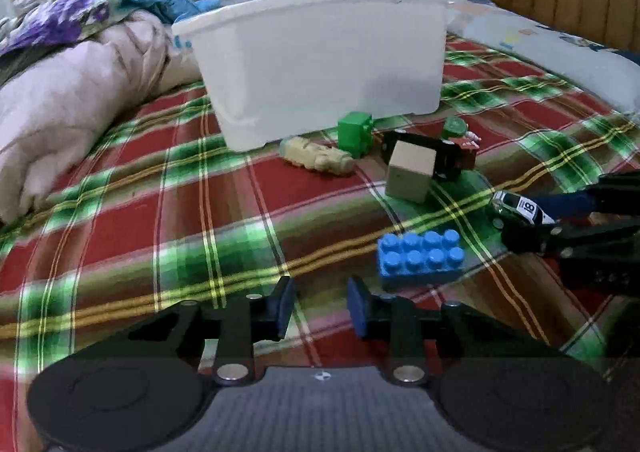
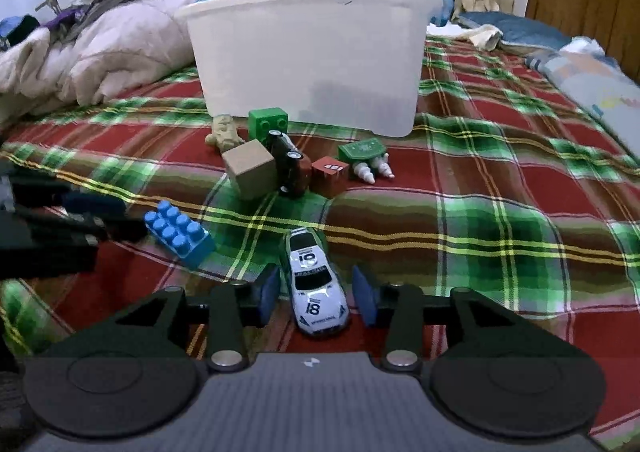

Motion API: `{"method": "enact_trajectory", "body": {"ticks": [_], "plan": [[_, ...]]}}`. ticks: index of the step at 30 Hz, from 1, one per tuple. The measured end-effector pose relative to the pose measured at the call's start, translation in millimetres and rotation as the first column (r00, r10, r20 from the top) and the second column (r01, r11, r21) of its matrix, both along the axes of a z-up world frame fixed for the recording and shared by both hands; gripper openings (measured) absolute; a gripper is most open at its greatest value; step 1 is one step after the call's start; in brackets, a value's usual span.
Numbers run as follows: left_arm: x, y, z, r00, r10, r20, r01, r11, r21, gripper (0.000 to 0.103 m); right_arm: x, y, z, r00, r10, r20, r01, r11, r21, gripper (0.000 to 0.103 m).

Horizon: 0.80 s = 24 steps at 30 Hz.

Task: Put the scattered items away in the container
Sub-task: 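Grasp the blue Lego brick with the left tool while the right tool grasps the white race car, then lift the blue brick with the left tool while the right tool lifts the white car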

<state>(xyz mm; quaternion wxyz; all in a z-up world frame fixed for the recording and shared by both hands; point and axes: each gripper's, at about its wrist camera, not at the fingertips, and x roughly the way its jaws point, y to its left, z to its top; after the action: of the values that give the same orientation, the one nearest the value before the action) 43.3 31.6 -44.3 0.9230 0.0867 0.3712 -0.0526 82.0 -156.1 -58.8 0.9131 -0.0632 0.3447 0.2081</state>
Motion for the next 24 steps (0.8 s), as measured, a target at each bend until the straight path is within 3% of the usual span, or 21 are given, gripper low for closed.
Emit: {"method": "enact_trajectory", "body": {"ticks": [3, 5, 6, 9, 12, 14, 16, 19, 24], "plan": [[-3.6, -8.6, 5.7, 0.996, -0.08, 0.047, 0.08, 0.997, 0.008, 0.046, -3.0, 7.7, 0.2, 1.0, 0.008, 0.009, -0.008, 1.0, -0.03, 0.045], [-3.3, -21.7, 7.8, 0.986, -0.146, 0.081, 0.141, 0.988, 0.065, 0.073, -3.1, 7.2, 2.2, 1.0, 0.019, 0.006, -0.019, 0.999, -0.04, 0.045], [-3.0, -29.0, 7.9, 0.979, -0.178, 0.097, 0.166, 0.979, 0.115, 0.077, -2.5, 5.4, 2.4, 1.0, 0.021, 0.006, -0.021, 0.999, -0.042, 0.046], [2.6, -48.2, 5.6, 0.952, -0.291, 0.096, 0.256, 0.927, 0.274, 0.077, -1.8, -1.0, 2.4, 1.0, 0.018, -0.009, -0.019, 1.0, -0.025, 0.046], [6.2, -54.1, 3.9, 0.935, -0.351, 0.053, 0.32, 0.896, 0.307, 0.077, -1.9, -5.0, 2.0, 1.0, 0.021, -0.011, -0.021, 1.0, -0.023, 0.046], [2.7, -49.9, 2.0, 0.935, -0.351, 0.049, 0.321, 0.897, 0.305, 0.077, -1.5, -5.9, 2.0, 1.0, 0.028, -0.008, -0.028, 0.999, -0.03, 0.044], [-2.5, -39.2, -0.5, 0.941, -0.336, 0.032, 0.317, 0.913, 0.257, 0.077, -0.8, -5.1, 1.7, 0.999, 0.04, -0.005, -0.04, 0.998, -0.039, 0.043], [-13.2, -27.3, -2.2, 0.946, -0.323, 0.018, 0.312, 0.925, 0.215, 0.077, -1.5, -1.3, 0.8, 0.998, 0.07, 0.006, -0.069, 0.996, -0.059, 0.034], [-22.6, -26.2, 1.9, 0.939, -0.344, 0.014, 0.338, 0.928, 0.157, 0.077, -2.3, -0.5, 4.8, 0.997, 0.064, 0.032, -0.06, 0.991, -0.116, 0.034]]}}
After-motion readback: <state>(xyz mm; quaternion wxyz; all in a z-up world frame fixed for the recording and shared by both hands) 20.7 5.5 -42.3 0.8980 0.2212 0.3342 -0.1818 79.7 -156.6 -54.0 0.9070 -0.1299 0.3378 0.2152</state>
